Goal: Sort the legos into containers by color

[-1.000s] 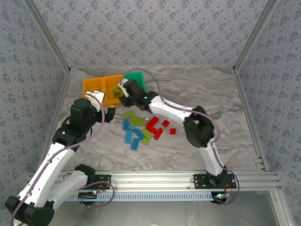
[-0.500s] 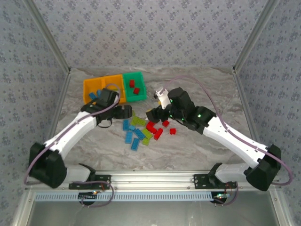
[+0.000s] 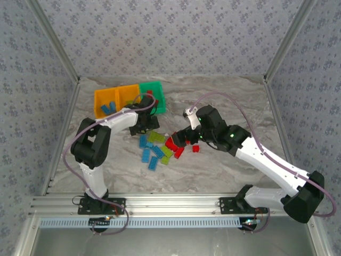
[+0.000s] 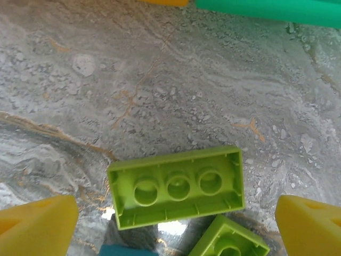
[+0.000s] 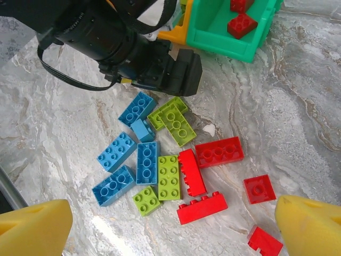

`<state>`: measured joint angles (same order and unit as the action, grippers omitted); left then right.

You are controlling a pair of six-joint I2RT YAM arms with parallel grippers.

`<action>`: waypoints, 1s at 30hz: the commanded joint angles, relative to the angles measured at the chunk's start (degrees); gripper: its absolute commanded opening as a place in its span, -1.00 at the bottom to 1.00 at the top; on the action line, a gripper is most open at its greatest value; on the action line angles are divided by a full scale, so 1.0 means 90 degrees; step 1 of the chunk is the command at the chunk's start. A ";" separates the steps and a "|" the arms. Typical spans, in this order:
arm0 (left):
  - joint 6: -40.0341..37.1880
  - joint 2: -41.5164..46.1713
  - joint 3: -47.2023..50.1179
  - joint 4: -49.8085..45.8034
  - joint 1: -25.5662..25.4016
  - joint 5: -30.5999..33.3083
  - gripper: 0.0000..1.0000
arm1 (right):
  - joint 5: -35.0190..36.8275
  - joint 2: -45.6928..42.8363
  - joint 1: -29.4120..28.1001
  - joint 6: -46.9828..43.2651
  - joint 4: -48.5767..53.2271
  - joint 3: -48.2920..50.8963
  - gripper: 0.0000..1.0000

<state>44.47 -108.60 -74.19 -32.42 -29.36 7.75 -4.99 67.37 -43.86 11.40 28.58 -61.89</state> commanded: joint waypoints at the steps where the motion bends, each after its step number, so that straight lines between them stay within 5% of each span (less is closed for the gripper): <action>1: -0.0131 -0.0227 -0.0326 -0.0151 -0.0026 -0.0090 0.87 | -0.0075 -0.0079 0.0073 0.0089 0.0156 0.0078 1.00; 12: -0.0419 -0.0584 -0.0313 -0.0325 -0.0062 0.0092 0.35 | -0.0428 -0.0103 0.0090 0.0426 -0.0065 0.0121 1.00; 17: -0.0502 -0.0171 -0.0119 -0.0153 -0.0053 0.0056 -0.04 | -0.0595 -0.0142 0.0095 0.0573 -0.0097 0.0053 1.00; 23: -0.0675 0.1258 0.0011 -0.0271 0.0166 0.0800 -0.05 | -0.0811 -0.0162 0.0030 0.0686 -0.0289 -0.0033 1.00; 30: -0.1173 0.2070 -0.0036 -0.0056 0.1336 0.1546 0.01 | -0.0705 -0.0162 0.0019 0.0742 -0.0358 0.0021 1.00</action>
<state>36.56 -89.36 -73.47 -32.73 -21.34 16.99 -10.79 67.05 -43.27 16.88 26.17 -60.69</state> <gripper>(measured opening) 0.510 0.999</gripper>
